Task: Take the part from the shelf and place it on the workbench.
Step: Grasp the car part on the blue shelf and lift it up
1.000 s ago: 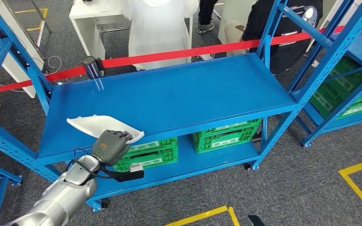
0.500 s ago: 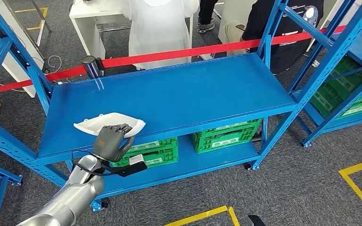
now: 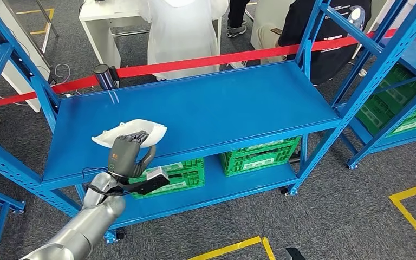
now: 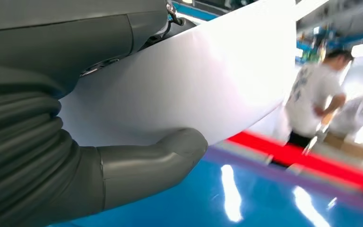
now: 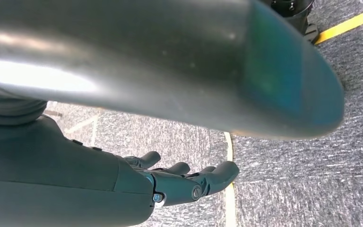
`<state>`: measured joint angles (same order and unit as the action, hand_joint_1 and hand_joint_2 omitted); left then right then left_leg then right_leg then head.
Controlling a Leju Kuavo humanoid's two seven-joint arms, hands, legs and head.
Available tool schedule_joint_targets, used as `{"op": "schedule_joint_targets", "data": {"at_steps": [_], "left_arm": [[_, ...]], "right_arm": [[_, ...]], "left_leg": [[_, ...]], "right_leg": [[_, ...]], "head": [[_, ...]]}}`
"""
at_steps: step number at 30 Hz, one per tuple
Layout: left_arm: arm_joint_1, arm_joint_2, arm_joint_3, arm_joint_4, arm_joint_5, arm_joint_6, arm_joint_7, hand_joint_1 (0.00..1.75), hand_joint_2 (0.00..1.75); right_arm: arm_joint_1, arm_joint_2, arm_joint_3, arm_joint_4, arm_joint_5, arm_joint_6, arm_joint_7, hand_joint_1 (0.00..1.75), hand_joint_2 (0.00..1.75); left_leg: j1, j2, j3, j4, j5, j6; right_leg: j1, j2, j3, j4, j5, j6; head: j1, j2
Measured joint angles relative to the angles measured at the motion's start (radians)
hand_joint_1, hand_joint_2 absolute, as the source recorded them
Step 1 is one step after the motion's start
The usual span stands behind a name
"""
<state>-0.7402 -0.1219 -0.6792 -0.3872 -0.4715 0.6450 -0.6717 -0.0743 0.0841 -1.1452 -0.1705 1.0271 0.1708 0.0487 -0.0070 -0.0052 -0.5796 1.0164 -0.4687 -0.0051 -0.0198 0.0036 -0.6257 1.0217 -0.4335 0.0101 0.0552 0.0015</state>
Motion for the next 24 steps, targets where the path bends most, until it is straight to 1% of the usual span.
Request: {"op": "schedule_joint_targets", "data": {"at_steps": [2,4,6,10,13,18,20,22,23,24], "left_arm": [[0.012,-0.002,0.019,-0.076,0.099,-0.011,-0.020,1.75,1.75],[0.032,0.003,0.025,-0.194,0.188,-0.015,-0.025,1.75,1.75],[0.057,0.014,0.026,-0.326,0.234,-0.004,-0.028,1.75,1.75],[0.124,0.051,0.030,-0.605,0.241,0.043,-0.031,1.75,1.75],[0.181,0.080,0.051,-0.794,0.223,0.053,-0.031,1.75,1.75],[0.254,0.127,0.083,-1.031,0.229,0.056,-0.031,1.75,1.75],[0.281,0.142,0.090,-1.104,0.232,0.056,-0.031,1.75,1.75],[0.304,0.156,0.095,-1.168,0.244,0.056,-0.030,1.75,1.75],[0.313,0.163,0.096,-1.195,0.251,0.056,-0.030,1.75,1.75],[0.321,0.168,0.096,-1.219,0.256,0.056,-0.030,1.75,1.75]], "right_arm": [[0.000,0.000,0.000,0.000,0.001,-0.003,-0.006,0.00,0.00],[0.001,0.000,-0.001,0.000,0.001,-0.008,-0.010,0.00,0.00],[0.002,0.000,-0.002,0.000,-0.003,-0.014,-0.010,0.00,0.00],[0.002,0.000,-0.013,0.000,-0.010,-0.023,-0.008,0.00,0.00],[0.003,0.001,-0.020,0.000,-0.012,-0.029,-0.009,0.00,0.00],[0.004,0.002,-0.025,0.000,-0.011,-0.030,-0.010,0.00,0.00],[0.003,0.004,-0.025,0.000,-0.008,-0.028,-0.012,0.00,0.00],[0.003,0.007,-0.025,0.000,-0.008,-0.027,-0.013,0.00,0.00],[0.004,0.008,-0.025,0.000,-0.010,-0.027,-0.013,0.00,0.00],[0.004,0.008,-0.025,0.000,-0.011,-0.028,-0.013,0.00,0.00]], "left_leg": [[0.000,0.000,0.000,0.000,0.000,0.000],[0.000,0.000,-0.001,0.000,0.000,0.000],[0.000,0.000,-0.001,0.000,0.000,0.000],[0.000,0.000,-0.002,0.000,-0.001,0.001],[0.000,0.000,-0.002,0.000,-0.001,0.000],[0.000,0.000,-0.002,0.000,-0.001,0.000],[-0.002,0.000,-0.005,0.003,-0.003,0.004],[-0.006,0.000,-0.007,0.005,-0.002,0.012],[-0.003,0.000,-0.005,-0.001,0.003,0.016],[0.000,0.002,0.000,-0.010,0.012,0.020]], "right_leg": [[0.000,0.000,0.000,0.000,0.000,0.000],[0.000,0.000,0.000,0.000,0.000,0.000],[0.000,0.000,0.000,0.000,0.000,0.000],[0.000,0.000,-0.001,0.000,0.000,0.000],[0.000,0.000,-0.001,0.000,-0.001,0.000],[0.000,0.000,-0.001,0.000,-0.002,0.000],[-0.002,0.000,0.000,-0.002,0.000,0.003],[-0.006,-0.001,0.003,-0.006,0.004,0.010],[-0.006,-0.001,0.004,-0.007,0.006,0.013],[-0.005,-0.001,0.003,-0.003,0.000,0.015]], "head": [[0.000,0.000],[0.000,0.000],[0.000,0.000],[0.000,0.000],[0.000,0.000],[0.000,0.000],[0.000,0.000],[0.000,0.000],[0.000,0.000],[0.000,0.000]]}}
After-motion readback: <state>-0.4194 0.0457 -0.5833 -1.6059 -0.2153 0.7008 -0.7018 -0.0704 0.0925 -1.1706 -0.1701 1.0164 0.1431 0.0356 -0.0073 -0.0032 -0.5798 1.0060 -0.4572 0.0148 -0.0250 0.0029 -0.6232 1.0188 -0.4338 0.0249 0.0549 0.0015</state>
